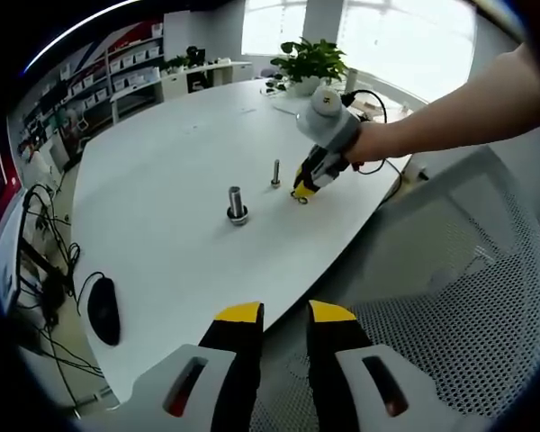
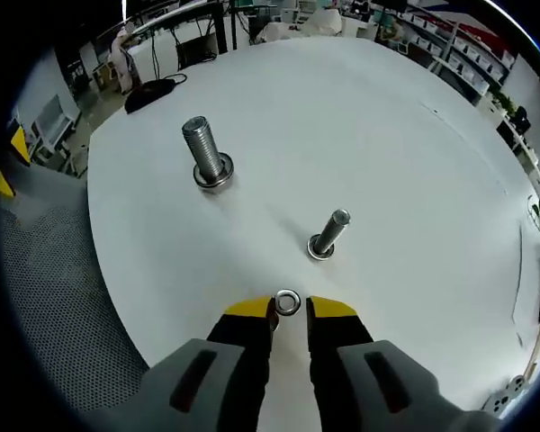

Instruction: Place the washer onto the threaded stud by aligning its center hole with the stud, sliding it down to the base, and recovering from edge contact or off-axis alignment until the washer reaches the visible bottom stop.

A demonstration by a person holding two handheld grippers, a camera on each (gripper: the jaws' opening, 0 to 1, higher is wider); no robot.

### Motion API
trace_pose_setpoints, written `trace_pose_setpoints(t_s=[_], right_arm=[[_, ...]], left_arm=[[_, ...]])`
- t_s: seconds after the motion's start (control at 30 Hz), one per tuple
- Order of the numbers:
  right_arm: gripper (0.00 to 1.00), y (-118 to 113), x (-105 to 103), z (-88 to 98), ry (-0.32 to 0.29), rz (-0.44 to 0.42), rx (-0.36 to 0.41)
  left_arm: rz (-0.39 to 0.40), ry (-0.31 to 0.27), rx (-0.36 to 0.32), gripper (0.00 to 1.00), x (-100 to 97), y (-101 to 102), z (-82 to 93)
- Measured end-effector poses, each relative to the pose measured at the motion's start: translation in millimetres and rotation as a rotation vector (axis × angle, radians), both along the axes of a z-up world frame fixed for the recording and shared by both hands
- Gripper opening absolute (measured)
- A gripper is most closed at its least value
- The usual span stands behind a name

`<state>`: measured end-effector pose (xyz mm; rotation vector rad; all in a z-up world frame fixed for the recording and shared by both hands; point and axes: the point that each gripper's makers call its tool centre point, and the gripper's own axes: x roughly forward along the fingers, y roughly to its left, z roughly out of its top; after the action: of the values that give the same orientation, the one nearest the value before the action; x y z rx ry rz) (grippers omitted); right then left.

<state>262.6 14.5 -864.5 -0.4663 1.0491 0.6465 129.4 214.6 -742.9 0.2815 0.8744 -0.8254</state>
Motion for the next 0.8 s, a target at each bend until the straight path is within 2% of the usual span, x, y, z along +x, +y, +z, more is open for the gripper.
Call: trace_pose_setpoints(t_s=[0.1, 0.17, 0.27, 0.43, 0.57, 0.7, 0.8], right_arm=[[0.16, 2, -1, -5.2, 0.038, 0.004, 0.004], [0.16, 4, 3, -8.2, 0.026, 0.010, 0.001], [0.16, 3, 0, -3.2, 0.044, 0.039, -0.022], [0.16, 1, 1, -5.2, 0.107, 0.052, -0.030], [0.16, 2, -4, -3.2, 0.129, 0.209, -0.090], [0.16, 0, -4, -4.8, 0.183, 0.231, -0.095], [0.17, 1, -7, -4.5, 0.201, 0.326, -0.127]], left_arm=[[0.001, 0.000, 0.002, 0.16, 0.3, 0, -0.3], [0.003, 0.001, 0.001, 0.16, 0.4, 0, -0.4], [0.001, 0.001, 0.003, 0.16, 0.1, 0, -0.6], [0.000, 0.004, 0.003, 0.16, 0.1, 0, -0.8], [0.001, 0.001, -0.002, 0.16, -0.4, 0, -0.2], [0.000, 0.003, -0.001, 0.15, -0.1, 0, -0.1], [-0.001, 0.001, -0.002, 0.15, -0.4, -1, -0.4]])
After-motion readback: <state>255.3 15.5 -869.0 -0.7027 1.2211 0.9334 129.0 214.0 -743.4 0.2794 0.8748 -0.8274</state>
